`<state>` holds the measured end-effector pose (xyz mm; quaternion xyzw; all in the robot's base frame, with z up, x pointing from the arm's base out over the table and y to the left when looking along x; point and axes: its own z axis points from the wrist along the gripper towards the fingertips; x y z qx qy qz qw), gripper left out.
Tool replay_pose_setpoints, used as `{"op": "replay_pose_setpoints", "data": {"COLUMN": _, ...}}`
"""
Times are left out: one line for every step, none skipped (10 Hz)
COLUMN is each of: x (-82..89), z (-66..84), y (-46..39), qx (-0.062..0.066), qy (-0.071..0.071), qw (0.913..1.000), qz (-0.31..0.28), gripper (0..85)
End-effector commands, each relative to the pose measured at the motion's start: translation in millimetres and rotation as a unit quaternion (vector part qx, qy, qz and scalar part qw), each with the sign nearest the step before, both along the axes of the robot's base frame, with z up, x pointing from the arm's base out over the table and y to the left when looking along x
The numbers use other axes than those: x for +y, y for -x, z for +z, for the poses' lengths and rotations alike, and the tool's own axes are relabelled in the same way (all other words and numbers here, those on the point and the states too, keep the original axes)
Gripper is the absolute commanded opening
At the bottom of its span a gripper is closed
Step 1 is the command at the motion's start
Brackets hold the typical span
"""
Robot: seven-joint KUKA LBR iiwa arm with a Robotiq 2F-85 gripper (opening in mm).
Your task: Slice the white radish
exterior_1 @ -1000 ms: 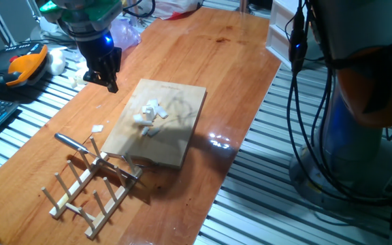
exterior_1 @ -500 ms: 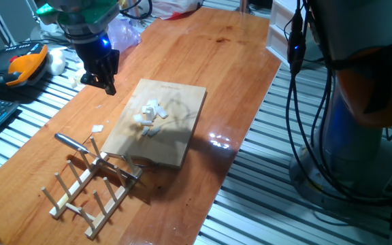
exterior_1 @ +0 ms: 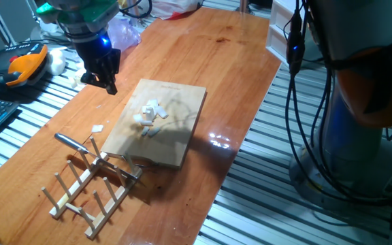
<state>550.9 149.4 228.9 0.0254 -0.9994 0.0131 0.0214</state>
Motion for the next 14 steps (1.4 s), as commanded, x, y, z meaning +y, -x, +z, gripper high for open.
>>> {"op": "replay_pose_setpoints", "data": {"x": -0.4, "z": 1.4, "y": 2.0, "qx": -0.001, "qy": -0.001, "qw": 1.0000, "qz": 0.001, "gripper": 0.0}}
{"op": "replay_pose_setpoints", "data": {"x": 1.5, "z": 1.7, "y": 2.7, "qx": -0.001, "qy": 0.000, "qw": 1.0000, "qz": -0.001, "gripper": 0.0}}
{"op": "replay_pose_setpoints", "data": {"x": 2.5, "z": 0.0, "y": 1.5, "qx": -0.001, "qy": -0.002, "qw": 1.0000, "qz": -0.001, "gripper": 0.0}}
{"op": "replay_pose_setpoints", "data": {"x": 3.8, "z": -0.9, "y": 0.9, "qx": -0.001, "qy": -0.004, "qw": 1.0000, "qz": -0.001, "gripper": 0.0}}
{"op": "replay_pose_setpoints", "data": {"x": 5.0, "z": -1.0, "y": 1.4, "qx": -0.001, "qy": -0.004, "qw": 1.0000, "qz": -0.001, "gripper": 0.0}}
{"op": "replay_pose_setpoints", "data": {"x": 5.7, "z": -0.4, "y": 2.6, "qx": -0.001, "qy": -0.004, "qw": 1.0000, "qz": -0.002, "gripper": 0.0}}
{"op": "replay_pose_setpoints", "data": {"x": 6.0, "z": -0.1, "y": 3.0, "qx": -0.001, "qy": -0.003, "qw": 1.0000, "qz": -0.002, "gripper": 0.0}}
{"op": "replay_pose_setpoints", "data": {"x": 6.1, "z": -0.2, "y": 2.9, "qx": -0.001, "qy": -0.003, "qw": 1.0000, "qz": -0.002, "gripper": 0.0}}
{"op": "replay_pose_setpoints", "data": {"x": 6.6, "z": -0.4, "y": 2.9, "qx": -0.001, "qy": -0.003, "qw": 1.0000, "qz": -0.003, "gripper": 0.0}}
{"op": "replay_pose_setpoints", "data": {"x": 7.3, "z": -0.4, "y": 3.1, "qx": -0.001, "qy": -0.003, "qw": 1.0000, "qz": -0.004, "gripper": 0.0}}
{"op": "replay_pose_setpoints", "data": {"x": 7.4, "z": -0.4, "y": 3.0, "qx": -0.002, "qy": -0.003, "qw": 1.0000, "qz": -0.005, "gripper": 0.0}}
{"op": "replay_pose_setpoints", "data": {"x": 7.7, "z": -0.3, "y": 3.0, "qx": -0.002, "qy": -0.004, "qw": 1.0000, "qz": -0.005, "gripper": 0.0}}
{"op": "replay_pose_setpoints", "data": {"x": 9.1, "z": -0.6, "y": 3.1, "qx": -0.001, "qy": -0.004, "qw": 1.0000, "qz": -0.005, "gripper": 0.0}}
{"op": "replay_pose_setpoints", "data": {"x": 10.3, "z": -1.1, "y": 3.2, "qx": -0.002, "qy": -0.003, "qw": 1.0000, "qz": -0.005, "gripper": 0.0}}
